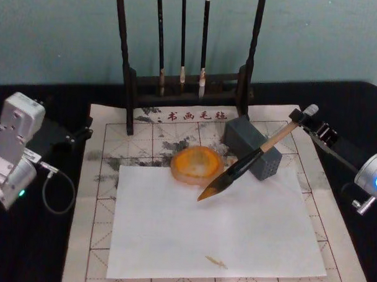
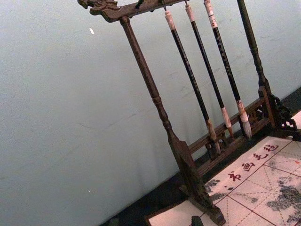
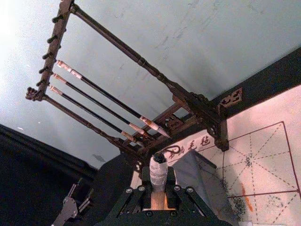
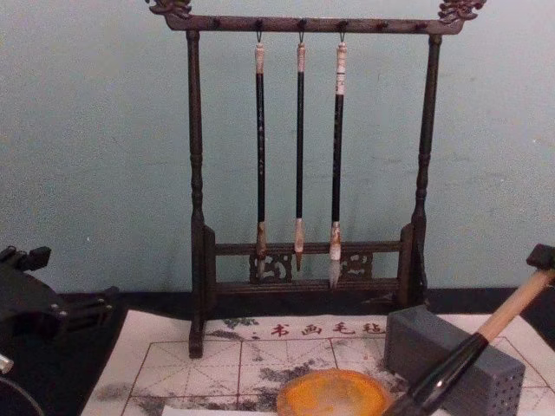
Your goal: Pick up the brush from the inkstone, write on the paper, then place the brush back to its original position.
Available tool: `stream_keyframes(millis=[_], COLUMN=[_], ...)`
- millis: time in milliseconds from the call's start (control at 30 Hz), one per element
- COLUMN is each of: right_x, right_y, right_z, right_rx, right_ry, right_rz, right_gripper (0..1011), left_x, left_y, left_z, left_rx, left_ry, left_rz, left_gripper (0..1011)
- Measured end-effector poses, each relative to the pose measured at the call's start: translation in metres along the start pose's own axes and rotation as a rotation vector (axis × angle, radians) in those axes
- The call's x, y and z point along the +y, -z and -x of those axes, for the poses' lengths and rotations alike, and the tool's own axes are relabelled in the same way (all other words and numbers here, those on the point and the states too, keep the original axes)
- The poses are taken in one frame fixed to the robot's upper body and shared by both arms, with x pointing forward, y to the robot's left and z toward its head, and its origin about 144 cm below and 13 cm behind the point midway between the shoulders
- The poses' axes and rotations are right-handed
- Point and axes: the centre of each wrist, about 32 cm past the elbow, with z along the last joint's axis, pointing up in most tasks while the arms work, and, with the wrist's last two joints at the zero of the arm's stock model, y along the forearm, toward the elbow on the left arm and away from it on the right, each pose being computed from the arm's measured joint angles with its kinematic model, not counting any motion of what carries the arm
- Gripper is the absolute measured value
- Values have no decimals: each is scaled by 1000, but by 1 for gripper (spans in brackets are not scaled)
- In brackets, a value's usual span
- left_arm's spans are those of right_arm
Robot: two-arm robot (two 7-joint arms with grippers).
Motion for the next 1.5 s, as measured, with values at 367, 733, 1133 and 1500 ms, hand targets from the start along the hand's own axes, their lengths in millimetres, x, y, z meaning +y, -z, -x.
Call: stream_keyframes(millis=[367, 733, 1133, 1500], right_x=[4, 4, 4, 4], right_y=[3, 5, 7, 8], right_z=[-2, -3, -4, -6], right_rx=[-17, -33, -49, -66], right_ry=[2, -1, -7, -13], right_rz=[1, 12, 14, 14], right_gripper=[195, 195, 195, 195], left_x=[0, 0, 0, 0], left_y=[0, 0, 0, 0], left_z=[0, 0, 0, 0], left_rx=[0, 0, 0, 0], left_ry=[0, 0, 0, 0], left_rz=[0, 0, 0, 0], left_gripper=[1001, 1001, 1001, 1001])
